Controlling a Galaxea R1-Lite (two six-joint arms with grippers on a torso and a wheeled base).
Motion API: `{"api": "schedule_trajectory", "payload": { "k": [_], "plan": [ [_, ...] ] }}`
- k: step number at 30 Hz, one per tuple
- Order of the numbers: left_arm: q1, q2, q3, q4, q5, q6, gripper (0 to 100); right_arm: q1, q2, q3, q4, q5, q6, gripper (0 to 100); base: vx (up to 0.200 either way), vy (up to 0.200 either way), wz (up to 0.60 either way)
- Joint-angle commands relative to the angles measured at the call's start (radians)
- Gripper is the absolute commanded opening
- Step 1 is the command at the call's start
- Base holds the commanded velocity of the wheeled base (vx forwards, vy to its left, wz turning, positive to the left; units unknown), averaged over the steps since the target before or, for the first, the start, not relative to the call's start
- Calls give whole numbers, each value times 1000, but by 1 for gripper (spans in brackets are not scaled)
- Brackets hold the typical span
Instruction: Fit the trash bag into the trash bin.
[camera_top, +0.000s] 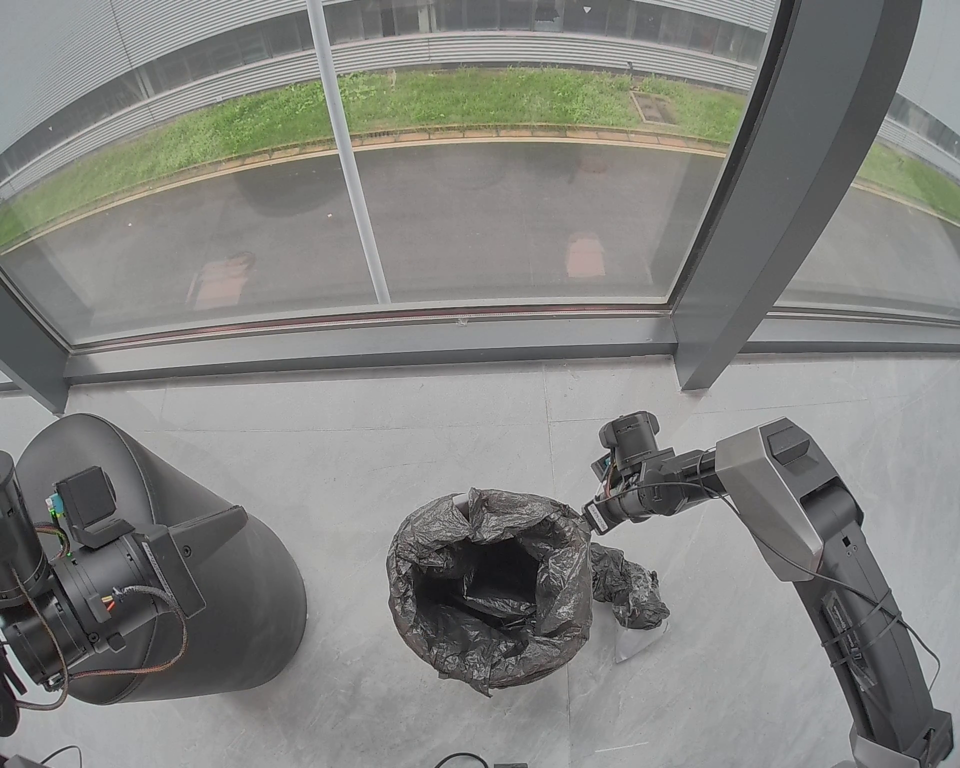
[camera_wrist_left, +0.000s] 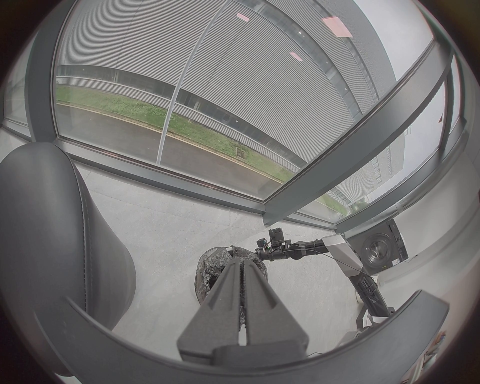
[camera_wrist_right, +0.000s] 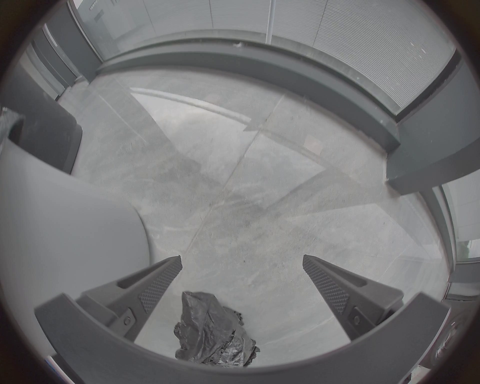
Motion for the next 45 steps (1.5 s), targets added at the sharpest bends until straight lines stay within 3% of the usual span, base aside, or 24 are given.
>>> {"api": "schedule_trajectory", "payload": {
  "k": [1, 10, 30, 45],
  "plan": [
    [1, 25, 2, -3, 0, -1, 0, -3, 55, -1, 23, 0, 0, 100, 0, 0, 0],
    [4, 27, 2, -2, 0, -1, 0, -6, 63, -1, 37, -1, -6, 100, 0, 0, 0],
    [6, 27, 1, -3, 0, -1, 0, -9, 65, -1, 206, 2, -61, 100, 0, 0, 0],
    [6, 28, 2, -5, 2, -4, 0, -3, 103, -1, 214, 7, -73, 100, 0, 0, 0]
  ]
}}
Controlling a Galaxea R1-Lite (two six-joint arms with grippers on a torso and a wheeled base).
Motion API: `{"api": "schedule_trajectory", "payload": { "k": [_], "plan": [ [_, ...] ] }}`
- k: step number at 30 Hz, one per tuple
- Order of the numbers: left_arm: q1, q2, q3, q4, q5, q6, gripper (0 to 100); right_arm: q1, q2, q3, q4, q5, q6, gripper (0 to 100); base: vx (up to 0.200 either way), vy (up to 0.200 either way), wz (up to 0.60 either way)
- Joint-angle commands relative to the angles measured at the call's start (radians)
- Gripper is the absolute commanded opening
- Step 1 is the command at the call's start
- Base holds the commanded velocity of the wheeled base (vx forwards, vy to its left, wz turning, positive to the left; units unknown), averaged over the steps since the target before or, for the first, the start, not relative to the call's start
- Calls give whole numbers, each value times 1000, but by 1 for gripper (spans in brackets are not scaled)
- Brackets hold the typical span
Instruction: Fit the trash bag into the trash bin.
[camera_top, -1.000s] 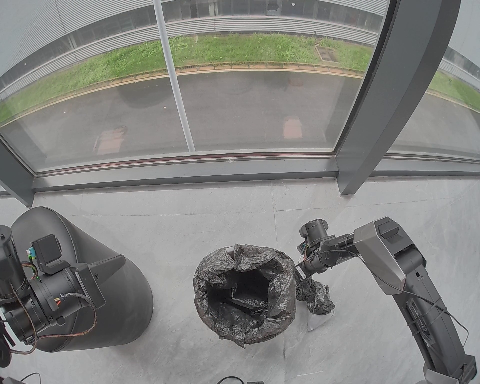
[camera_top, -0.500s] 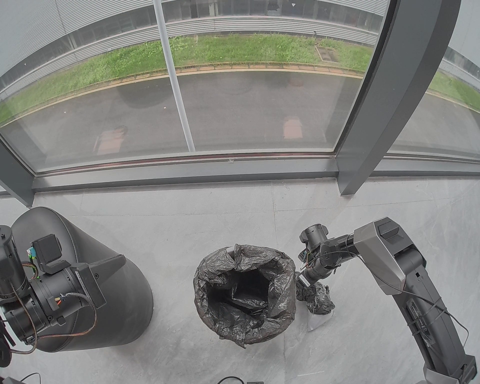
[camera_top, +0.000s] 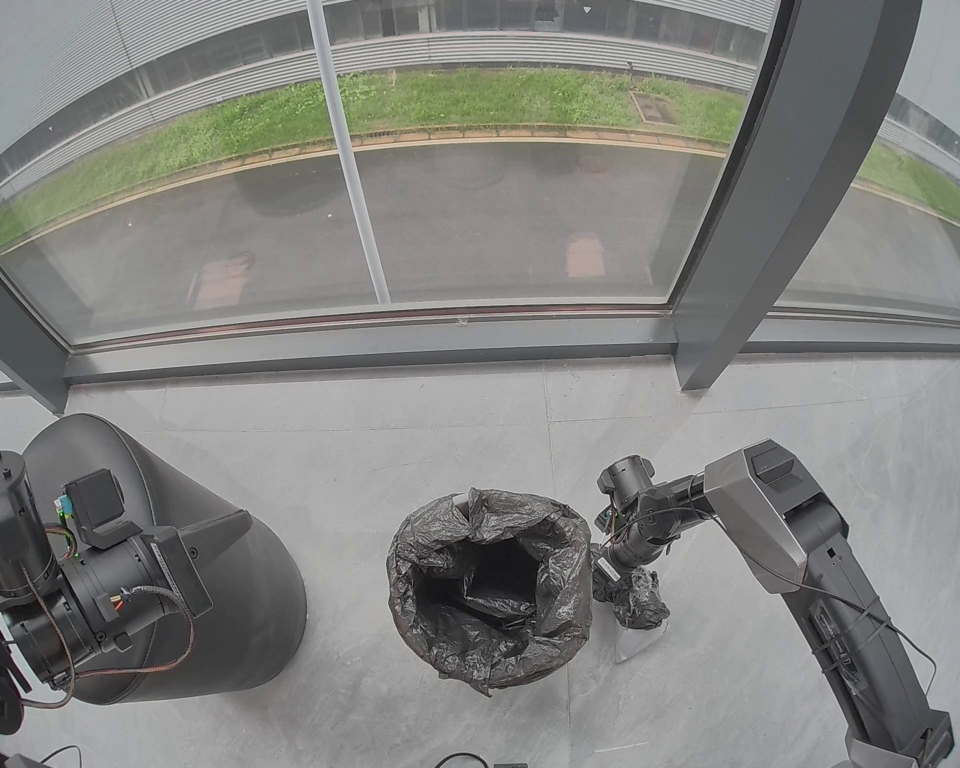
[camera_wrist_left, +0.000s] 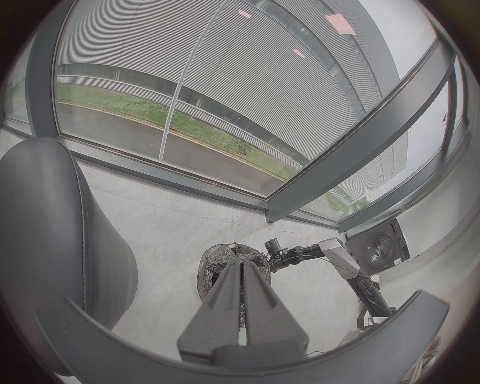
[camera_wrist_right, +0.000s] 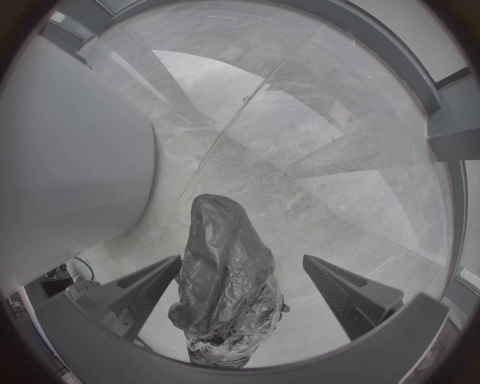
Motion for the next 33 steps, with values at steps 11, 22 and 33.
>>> {"api": "schedule_trajectory", "payload": {
  "k": [11, 22, 33],
  "plan": [
    [24, 10, -7, -6, 0, -32, 0, 15, 43, 0, 19, 0, 1, 0, 0, 0, 0],
    [30, -5, -11, -6, 0, -32, 0, 15, -46, 0, 29, -12, 13, 0, 0, 0, 0],
    [32, -156, -27, 12, 10, -5, 0, -4, -329, 0, 124, -57, 141, 0, 0, 0, 0]
  ]
}}
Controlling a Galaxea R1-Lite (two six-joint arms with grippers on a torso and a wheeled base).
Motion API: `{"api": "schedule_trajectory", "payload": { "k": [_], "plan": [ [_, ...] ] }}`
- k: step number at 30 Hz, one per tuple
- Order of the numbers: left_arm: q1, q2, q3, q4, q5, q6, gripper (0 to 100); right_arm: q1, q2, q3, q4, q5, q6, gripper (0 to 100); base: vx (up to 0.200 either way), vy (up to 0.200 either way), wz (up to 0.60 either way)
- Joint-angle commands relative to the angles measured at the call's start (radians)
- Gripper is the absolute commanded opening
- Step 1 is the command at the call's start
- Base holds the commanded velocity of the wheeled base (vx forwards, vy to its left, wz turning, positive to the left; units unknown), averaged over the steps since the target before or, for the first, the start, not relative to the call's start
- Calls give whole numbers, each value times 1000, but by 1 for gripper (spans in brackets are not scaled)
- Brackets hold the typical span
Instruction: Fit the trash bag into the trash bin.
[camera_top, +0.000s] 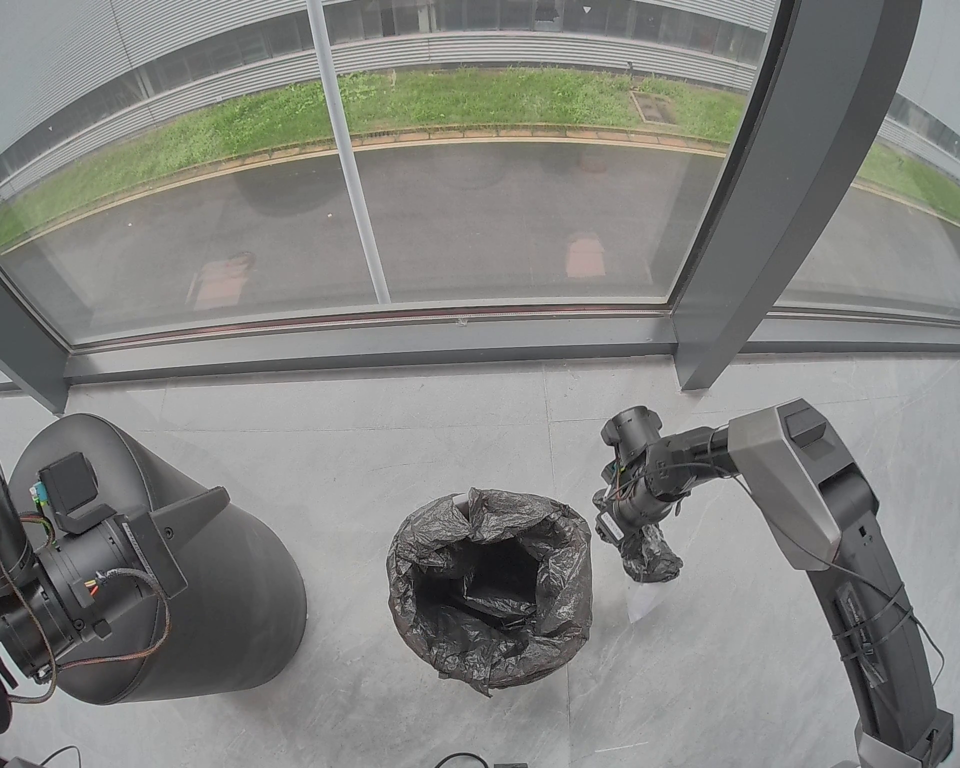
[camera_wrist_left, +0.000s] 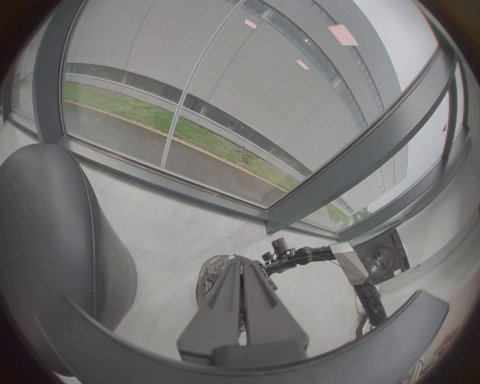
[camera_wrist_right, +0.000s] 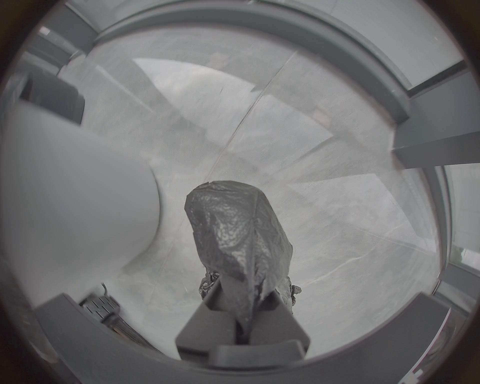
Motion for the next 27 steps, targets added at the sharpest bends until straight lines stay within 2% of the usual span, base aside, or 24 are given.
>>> {"api": "schedule_trajectory", "payload": {
  "k": [1, 4, 6, 10, 14, 17, 20, 24, 27],
  "plan": [
    [1, -115, -14, 16, 8, 25, 0, -14, -186, 0, 43, -9, 57, 0, 0, 0, 0],
    [23, -174, -20, 49, 20, 80, 0, -14, -269, 0, 83, -1, 85, 0, 0, 0, 0],
    [64, -250, -43, 108, 52, 141, 0, -6, -361, 0, 104, 2, 86, 0, 0, 0, 0],
    [96, -365, -89, 198, 95, 152, 0, 26, -459, 0, 106, 4, 86, 0, 0, 0, 0],
    [126, -485, -149, 355, 101, 157, 0, 74, -534, 0, 106, 4, 86, 0, 0, 0, 0],
    [138, -582, -192, 510, 101, 157, 0, 138, -589, 0, 106, 4, 88, 0, 0, 0, 0],
    [144, -646, -197, 580, 108, 155, 0, 206, -614, 0, 106, 1, 91, 0, 0, 0, 0],
    [176, -707, -175, 615, 187, 158, 0, 311, -622, 0, 103, -10, 99, 0, 0, 0, 0],
    [198, -749, -154, 620, 206, 169, 0, 387, -622, 0, 101, -15, 100, 0, 0, 0, 0]
  ]
}}
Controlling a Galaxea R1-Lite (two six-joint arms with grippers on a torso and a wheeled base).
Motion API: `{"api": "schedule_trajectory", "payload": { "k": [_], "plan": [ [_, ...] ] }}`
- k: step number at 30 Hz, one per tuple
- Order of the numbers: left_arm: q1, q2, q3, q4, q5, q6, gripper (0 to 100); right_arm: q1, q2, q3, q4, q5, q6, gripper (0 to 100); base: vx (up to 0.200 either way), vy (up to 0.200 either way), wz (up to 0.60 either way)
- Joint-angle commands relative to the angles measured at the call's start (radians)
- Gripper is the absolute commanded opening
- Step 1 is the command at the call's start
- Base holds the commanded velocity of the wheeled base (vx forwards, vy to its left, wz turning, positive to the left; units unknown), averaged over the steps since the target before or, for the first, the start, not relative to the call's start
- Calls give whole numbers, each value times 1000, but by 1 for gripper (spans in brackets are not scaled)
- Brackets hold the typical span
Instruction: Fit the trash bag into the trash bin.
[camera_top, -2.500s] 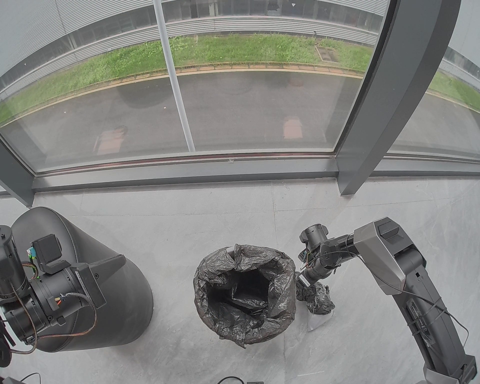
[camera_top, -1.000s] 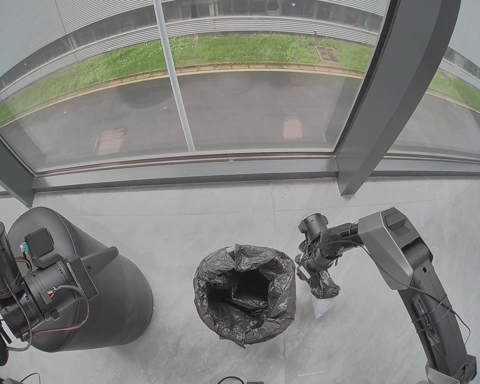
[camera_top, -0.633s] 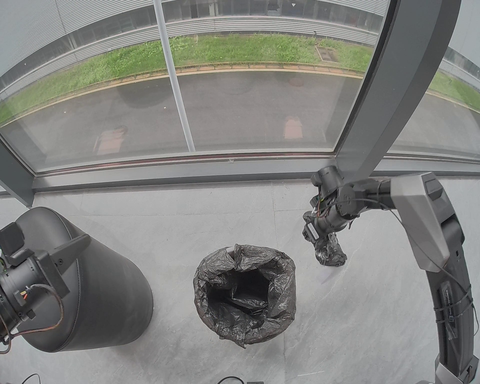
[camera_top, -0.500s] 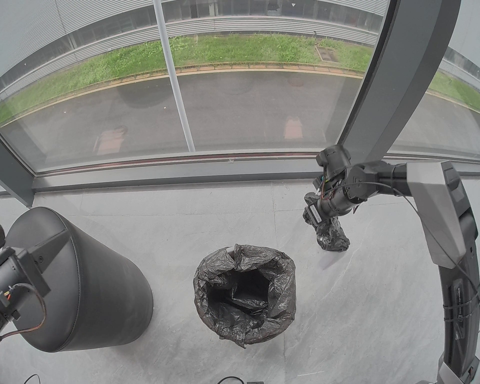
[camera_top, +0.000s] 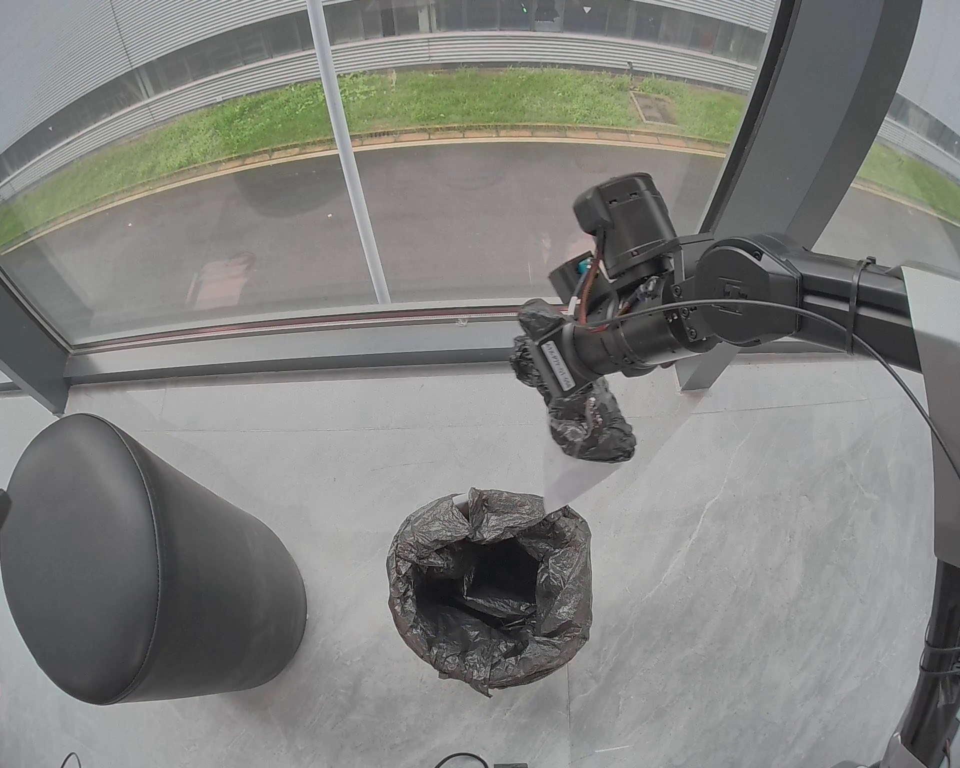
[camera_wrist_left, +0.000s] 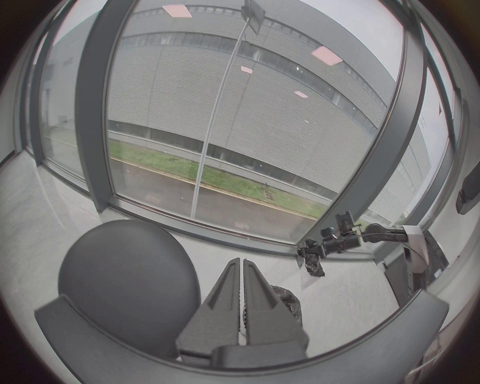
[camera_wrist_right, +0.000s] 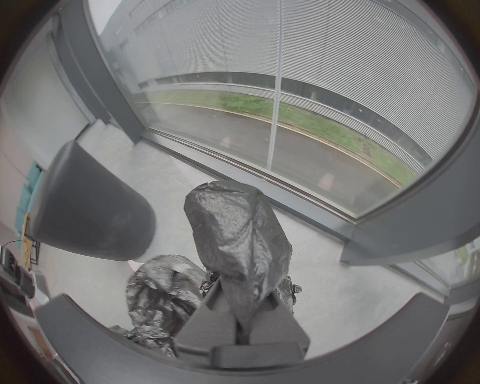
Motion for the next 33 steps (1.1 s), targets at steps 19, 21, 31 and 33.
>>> {"api": "schedule_trajectory", "payload": {
  "k": [19, 21, 31, 33],
  "plan": [
    [188, -354, 129, 182, 41, 23, 0, 288, 3, 0, -9, -88, 5, 0, 0, 0, 0],
    [197, -375, 148, 194, 43, 23, 0, 289, 5, 0, -10, -88, 5, 0, 0, 0, 0],
    [246, -497, 304, 185, 58, 115, 0, 306, 1, 0, -10, -88, 19, 0, 0, 0, 0],
    [245, -503, 338, 178, 81, 124, 0, 320, -2, 0, -10, -88, 21, 0, 0, 0, 0]
  ]
}}
